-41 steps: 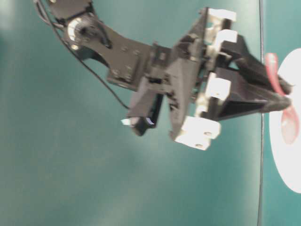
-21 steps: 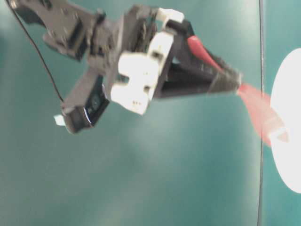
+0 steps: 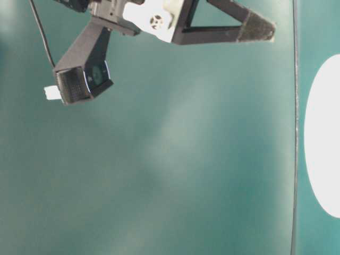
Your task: Scoop the yellow hexagonal prism block from the bowl with a spoon using the right arm.
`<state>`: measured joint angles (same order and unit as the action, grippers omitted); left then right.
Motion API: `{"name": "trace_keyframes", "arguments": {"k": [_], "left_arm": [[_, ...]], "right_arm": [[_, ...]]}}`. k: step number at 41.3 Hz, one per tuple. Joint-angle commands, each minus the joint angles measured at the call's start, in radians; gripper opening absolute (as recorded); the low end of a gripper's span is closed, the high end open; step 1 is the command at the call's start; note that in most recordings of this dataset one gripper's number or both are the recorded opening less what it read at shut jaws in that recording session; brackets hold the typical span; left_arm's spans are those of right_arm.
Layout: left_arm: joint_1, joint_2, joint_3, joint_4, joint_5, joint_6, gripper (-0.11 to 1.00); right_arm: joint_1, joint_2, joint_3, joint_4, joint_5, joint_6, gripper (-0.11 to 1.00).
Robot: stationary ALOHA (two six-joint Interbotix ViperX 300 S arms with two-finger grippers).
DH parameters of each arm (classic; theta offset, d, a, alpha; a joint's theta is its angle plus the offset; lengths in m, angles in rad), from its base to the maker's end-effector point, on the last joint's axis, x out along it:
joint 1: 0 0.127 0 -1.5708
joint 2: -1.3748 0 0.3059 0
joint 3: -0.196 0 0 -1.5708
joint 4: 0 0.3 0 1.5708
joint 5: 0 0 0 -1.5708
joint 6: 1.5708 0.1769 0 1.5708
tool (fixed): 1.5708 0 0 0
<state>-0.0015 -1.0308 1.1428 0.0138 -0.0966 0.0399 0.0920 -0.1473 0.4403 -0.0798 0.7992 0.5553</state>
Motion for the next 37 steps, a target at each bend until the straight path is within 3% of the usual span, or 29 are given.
{"name": "trace_keyframes", "arguments": {"k": [1, 16, 25, 33, 37], "left_arm": [[-0.002, 0.006, -0.031, -0.002, -0.003, 0.0, 0.09], [-0.002, 0.005, -0.031, -0.002, 0.017, 0.0, 0.09], [-0.002, 0.005, -0.031, -0.002, 0.034, 0.002, 0.09], [-0.002, 0.003, -0.031, -0.002, 0.035, 0.002, 0.09], [-0.002, 0.005, -0.031, -0.002, 0.037, 0.002, 0.09]], "right_arm": [[0.003, -0.026, -0.011, -0.005, -0.025, -0.003, 0.25], [0.002, 0.026, -0.011, -0.014, -0.227, 0.023, 0.25], [-0.006, 0.1, -0.018, -0.023, -0.244, 0.075, 0.25], [-0.009, 0.129, -0.021, -0.101, -0.245, 0.129, 0.26], [-0.009, 0.135, -0.029, -0.144, -0.244, 0.163, 0.33]]}}
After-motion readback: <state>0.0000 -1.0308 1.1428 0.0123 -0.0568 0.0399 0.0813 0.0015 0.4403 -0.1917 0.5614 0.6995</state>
